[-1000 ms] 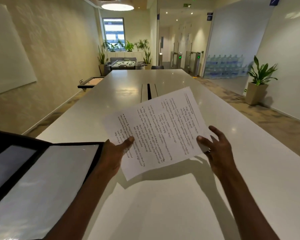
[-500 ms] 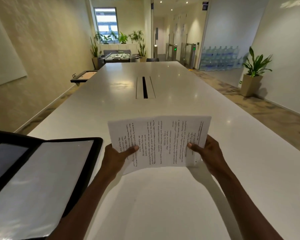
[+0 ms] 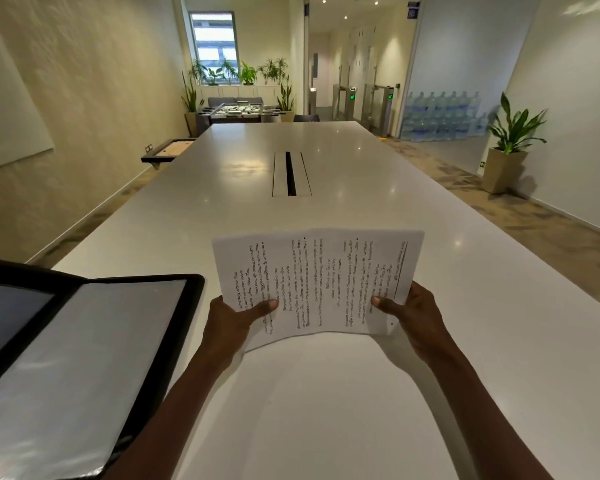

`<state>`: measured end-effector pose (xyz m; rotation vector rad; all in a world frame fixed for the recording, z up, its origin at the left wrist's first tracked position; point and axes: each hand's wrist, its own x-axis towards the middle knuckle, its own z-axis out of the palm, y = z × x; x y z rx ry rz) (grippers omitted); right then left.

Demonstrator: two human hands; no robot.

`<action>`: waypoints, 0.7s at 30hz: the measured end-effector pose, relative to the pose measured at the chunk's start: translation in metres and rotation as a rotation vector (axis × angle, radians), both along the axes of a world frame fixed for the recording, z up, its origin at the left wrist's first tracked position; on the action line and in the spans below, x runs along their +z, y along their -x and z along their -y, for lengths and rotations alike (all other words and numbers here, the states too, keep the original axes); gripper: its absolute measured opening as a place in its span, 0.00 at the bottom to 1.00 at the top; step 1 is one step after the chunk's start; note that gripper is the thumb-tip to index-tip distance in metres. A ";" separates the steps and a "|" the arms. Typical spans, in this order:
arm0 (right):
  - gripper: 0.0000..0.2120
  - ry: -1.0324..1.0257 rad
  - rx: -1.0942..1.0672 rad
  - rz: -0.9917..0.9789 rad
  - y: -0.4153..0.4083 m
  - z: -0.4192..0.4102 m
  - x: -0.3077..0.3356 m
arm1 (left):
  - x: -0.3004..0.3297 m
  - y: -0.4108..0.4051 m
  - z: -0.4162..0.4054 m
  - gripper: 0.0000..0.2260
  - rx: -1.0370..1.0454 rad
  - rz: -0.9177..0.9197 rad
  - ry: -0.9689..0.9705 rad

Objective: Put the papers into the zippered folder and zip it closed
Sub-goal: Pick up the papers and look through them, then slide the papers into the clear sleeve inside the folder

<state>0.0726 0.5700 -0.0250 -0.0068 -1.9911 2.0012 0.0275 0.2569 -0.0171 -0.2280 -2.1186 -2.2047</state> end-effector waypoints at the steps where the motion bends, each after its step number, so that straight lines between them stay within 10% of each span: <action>1: 0.18 0.001 0.004 -0.003 0.000 -0.001 0.001 | -0.001 0.001 0.000 0.22 -0.004 0.006 -0.005; 21: 0.13 -0.020 0.192 -0.010 0.004 -0.005 0.023 | 0.025 0.008 0.020 0.17 -0.248 0.304 -0.155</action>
